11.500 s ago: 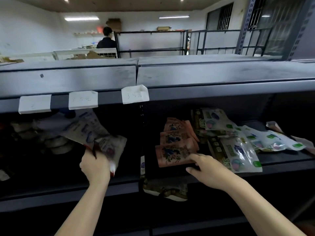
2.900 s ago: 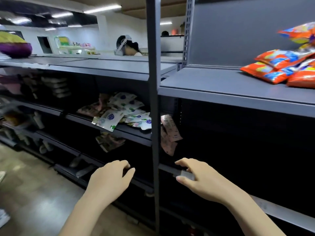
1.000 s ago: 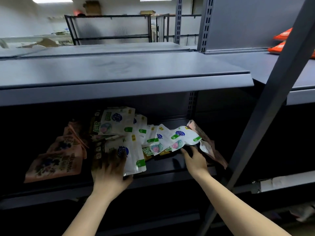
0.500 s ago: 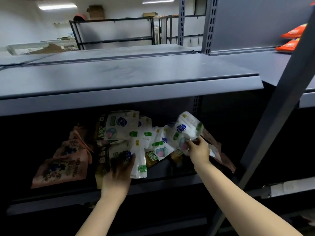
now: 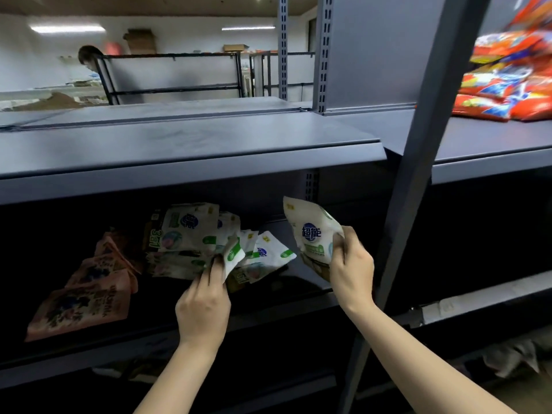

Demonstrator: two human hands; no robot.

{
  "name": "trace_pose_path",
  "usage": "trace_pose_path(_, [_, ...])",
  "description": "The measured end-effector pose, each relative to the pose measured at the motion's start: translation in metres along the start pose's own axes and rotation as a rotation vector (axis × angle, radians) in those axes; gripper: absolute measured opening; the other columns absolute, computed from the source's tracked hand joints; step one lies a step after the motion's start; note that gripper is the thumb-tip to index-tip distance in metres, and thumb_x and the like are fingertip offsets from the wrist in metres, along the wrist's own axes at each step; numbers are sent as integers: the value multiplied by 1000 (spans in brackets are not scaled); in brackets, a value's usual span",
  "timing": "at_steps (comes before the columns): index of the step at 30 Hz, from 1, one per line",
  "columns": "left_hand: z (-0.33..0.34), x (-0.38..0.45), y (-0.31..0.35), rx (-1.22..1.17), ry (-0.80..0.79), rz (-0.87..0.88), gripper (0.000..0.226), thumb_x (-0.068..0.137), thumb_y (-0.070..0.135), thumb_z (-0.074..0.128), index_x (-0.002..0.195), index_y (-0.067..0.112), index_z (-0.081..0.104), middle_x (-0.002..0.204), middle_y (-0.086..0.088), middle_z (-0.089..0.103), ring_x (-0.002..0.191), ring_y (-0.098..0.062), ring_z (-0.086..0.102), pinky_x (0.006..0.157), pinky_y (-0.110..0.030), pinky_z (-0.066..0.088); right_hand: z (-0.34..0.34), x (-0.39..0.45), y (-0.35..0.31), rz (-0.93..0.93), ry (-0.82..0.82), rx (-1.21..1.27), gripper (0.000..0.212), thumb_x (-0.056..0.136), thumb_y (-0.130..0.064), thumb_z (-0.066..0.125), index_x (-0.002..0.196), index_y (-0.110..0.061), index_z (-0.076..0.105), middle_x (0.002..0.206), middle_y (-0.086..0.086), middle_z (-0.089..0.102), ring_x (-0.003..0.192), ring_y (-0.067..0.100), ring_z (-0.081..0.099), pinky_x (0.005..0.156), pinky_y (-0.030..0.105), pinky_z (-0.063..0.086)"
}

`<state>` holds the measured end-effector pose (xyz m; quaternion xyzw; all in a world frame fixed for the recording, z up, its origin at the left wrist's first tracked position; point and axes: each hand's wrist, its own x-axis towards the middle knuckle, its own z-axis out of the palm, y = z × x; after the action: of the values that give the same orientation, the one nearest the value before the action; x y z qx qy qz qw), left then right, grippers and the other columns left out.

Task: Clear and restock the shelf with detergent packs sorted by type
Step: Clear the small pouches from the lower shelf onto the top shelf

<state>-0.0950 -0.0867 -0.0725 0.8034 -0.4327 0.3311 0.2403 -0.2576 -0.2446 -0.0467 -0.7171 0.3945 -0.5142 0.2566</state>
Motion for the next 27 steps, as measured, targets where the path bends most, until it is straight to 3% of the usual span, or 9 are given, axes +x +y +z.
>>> trace_pose_path(3, [-5,1,19,-63,76,12,29,69,-9,76,97,-7,66,71,-16,69,53,-27,67,38,-29,49,-24,-8,-5,-73,58,-46,16,101,-23,39,88,-23,48,67,-9,53,62,16,53,55,32,39])
trace_pose_path(5, [-12,2,33,-116,121,38,16,86,2,58,96,-7,67,73,-18,71,53,-27,68,38,-28,49,-44,-14,-8,-116,142,-84,17,100,-27,38,90,-21,51,67,-12,53,60,18,54,54,29,35])
trace_pose_path(7, [-23,6,51,-178,143,52,29,90,11,44,93,-7,67,65,-15,69,45,-25,65,34,-25,45,-66,-15,-11,-171,288,-105,24,97,-32,38,92,-15,55,69,-14,52,57,18,53,53,25,32])
trace_pose_path(11, [-50,16,94,-309,283,92,27,92,11,43,91,-4,65,48,-9,57,31,-22,53,31,-22,38,-116,-7,-17,-287,509,-16,30,96,-29,40,92,-5,58,75,-10,54,63,4,49,52,3,34])
trace_pose_path(14, [-73,27,132,-476,331,131,18,94,14,42,99,4,56,47,-6,53,29,-21,48,32,-20,36,-156,9,-22,-284,628,65,26,97,-29,43,92,-7,55,69,-9,53,57,7,50,51,13,42])
trace_pose_path(17, [-96,42,170,-626,332,120,14,96,19,40,102,11,50,51,-6,56,35,-22,52,33,-23,40,-193,38,-28,-252,708,143,24,97,-27,46,96,-5,55,76,-20,54,65,-4,56,57,20,47])
trace_pose_path(22, [-122,81,235,-730,443,154,28,96,15,45,98,-4,65,60,-5,61,45,-15,54,53,-19,39,-240,100,-26,-221,760,222,22,98,-25,47,103,-6,56,84,-21,55,73,-16,57,64,11,46])
trace_pose_path(25, [-126,111,279,-711,522,178,26,94,14,47,97,-4,66,52,-2,52,39,-14,41,53,-19,34,-260,142,-21,-212,726,216,23,99,-24,48,108,-6,57,90,-12,59,73,-5,57,63,4,43])
trace_pose_path(27, [-123,133,305,-684,551,157,25,94,13,47,96,-4,65,52,-8,55,37,-22,45,53,-21,31,-268,173,-15,-201,673,210,23,99,-26,47,109,-8,58,93,-6,59,78,10,59,66,11,48])
